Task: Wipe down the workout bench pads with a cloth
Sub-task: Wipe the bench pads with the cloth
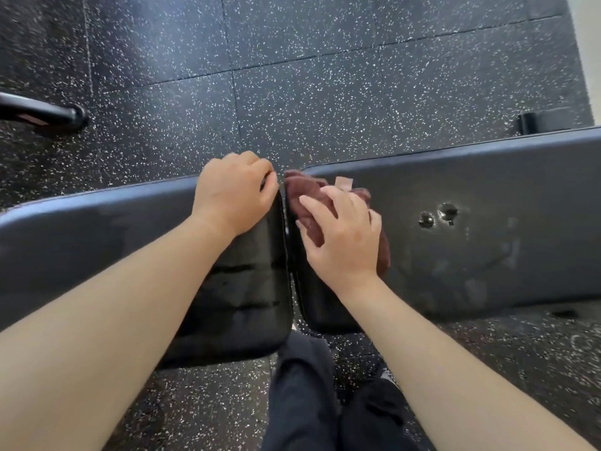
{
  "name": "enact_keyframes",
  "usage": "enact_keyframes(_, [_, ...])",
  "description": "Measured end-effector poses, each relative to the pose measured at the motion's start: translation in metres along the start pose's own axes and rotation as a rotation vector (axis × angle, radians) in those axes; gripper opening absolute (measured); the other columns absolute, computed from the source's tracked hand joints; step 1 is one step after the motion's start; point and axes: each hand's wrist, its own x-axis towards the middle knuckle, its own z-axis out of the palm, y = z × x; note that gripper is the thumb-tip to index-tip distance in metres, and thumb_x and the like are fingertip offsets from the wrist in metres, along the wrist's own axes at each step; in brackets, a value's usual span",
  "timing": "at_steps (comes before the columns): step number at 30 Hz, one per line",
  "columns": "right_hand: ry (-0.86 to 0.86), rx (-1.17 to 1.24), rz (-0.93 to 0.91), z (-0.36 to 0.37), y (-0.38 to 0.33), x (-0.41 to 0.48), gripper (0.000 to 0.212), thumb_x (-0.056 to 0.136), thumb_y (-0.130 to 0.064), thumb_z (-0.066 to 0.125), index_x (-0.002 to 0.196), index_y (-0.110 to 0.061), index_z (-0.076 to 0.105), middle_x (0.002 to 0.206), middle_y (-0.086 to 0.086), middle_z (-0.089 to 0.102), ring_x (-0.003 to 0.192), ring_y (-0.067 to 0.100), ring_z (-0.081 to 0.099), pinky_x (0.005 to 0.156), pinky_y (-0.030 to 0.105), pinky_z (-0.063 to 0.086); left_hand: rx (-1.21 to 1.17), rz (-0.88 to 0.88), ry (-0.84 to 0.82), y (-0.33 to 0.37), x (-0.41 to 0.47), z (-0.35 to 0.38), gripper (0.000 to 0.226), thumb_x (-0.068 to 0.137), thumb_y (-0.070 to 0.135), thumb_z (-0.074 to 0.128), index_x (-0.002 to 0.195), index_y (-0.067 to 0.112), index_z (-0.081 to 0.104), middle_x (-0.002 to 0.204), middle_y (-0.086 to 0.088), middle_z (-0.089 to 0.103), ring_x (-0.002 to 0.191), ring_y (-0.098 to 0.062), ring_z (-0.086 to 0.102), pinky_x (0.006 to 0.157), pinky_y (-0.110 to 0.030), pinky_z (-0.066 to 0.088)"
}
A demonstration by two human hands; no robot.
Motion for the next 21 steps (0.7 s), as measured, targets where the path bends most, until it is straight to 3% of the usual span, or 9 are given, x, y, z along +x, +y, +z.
enact_keyframes(2, [-0.02,0.006,-0.015,-0.005,0.005,-0.026,0.033,0.076,-0.036,0.065,0.108,-0.033,0.064,0.118,-0.001,0.061,0.107,0.025,0.054,0.081,0.042,0.038,-0.051,0.016,0.058,0.002,-0.006,-0.001,0.037,0.09,0.03,0.037,0.089,0.01,0.068,0.094,-0.012,0.064,0.081,-0.036,0.057,0.066,-0.041,0.043])
enact_keyframes(4, [-0.038,0.009,-0.014,-0.01,0.012,-0.045,0.034,0.075,-0.036,0.065,0.109,-0.033,0.063,0.118,-0.001,0.06,0.108,0.024,0.052,0.081,0.042,0.038,-0.055,0.016,0.064,0.009,-0.019,0.002,0.035,0.089,0.029,0.039,0.098,0.01,0.067,0.105,-0.013,0.062,0.095,-0.037,0.056,0.08,-0.044,0.041])
enact_keyframes(6, [-0.036,0.016,-0.027,-0.016,0.021,-0.061,0.035,0.075,-0.035,0.067,0.109,-0.033,0.063,0.118,-0.001,0.06,0.108,0.024,0.053,0.08,0.042,0.038,0.007,-0.005,0.046,0.022,-0.04,0.006,0.033,0.088,0.028,0.043,0.108,0.012,0.063,0.121,-0.014,0.057,0.117,-0.035,0.048,0.098,-0.049,0.031])
enact_keyframes(9, [-0.047,0.031,-0.055,-0.029,0.037,-0.078,0.034,0.075,-0.034,0.067,0.109,-0.033,0.064,0.118,-0.001,0.061,0.107,0.024,0.054,0.079,0.042,0.039,0.016,-0.054,-0.009,0.052,-0.081,0.012,0.038,0.085,0.031,0.044,0.116,0.013,0.058,0.134,-0.012,0.05,0.132,-0.031,0.035,0.107,-0.055,0.017])
enact_keyframes(12, [-0.047,0.036,-0.046,-0.045,0.066,-0.078,0.031,0.078,-0.035,0.066,0.109,-0.032,0.063,0.117,-0.001,0.061,0.107,0.025,0.054,0.078,0.042,0.041,0.052,-0.023,-0.091,0.083,-0.115,0.019,0.045,0.086,0.035,0.038,0.121,0.013,0.056,0.135,-0.007,0.051,0.132,-0.025,0.037,0.109,-0.058,0.012])
enact_keyframes(21, [-0.055,0.03,-0.043,-0.06,0.098,-0.074,0.031,0.081,-0.035,0.065,0.112,-0.03,0.062,0.12,0.001,0.059,0.108,0.027,0.053,0.081,0.044,0.042,0.137,-0.082,-0.059,0.095,-0.12,0.02,0.042,0.086,0.033,0.042,0.123,0.016,0.054,0.132,-0.003,0.052,0.124,-0.021,0.041,0.109,-0.054,0.008])
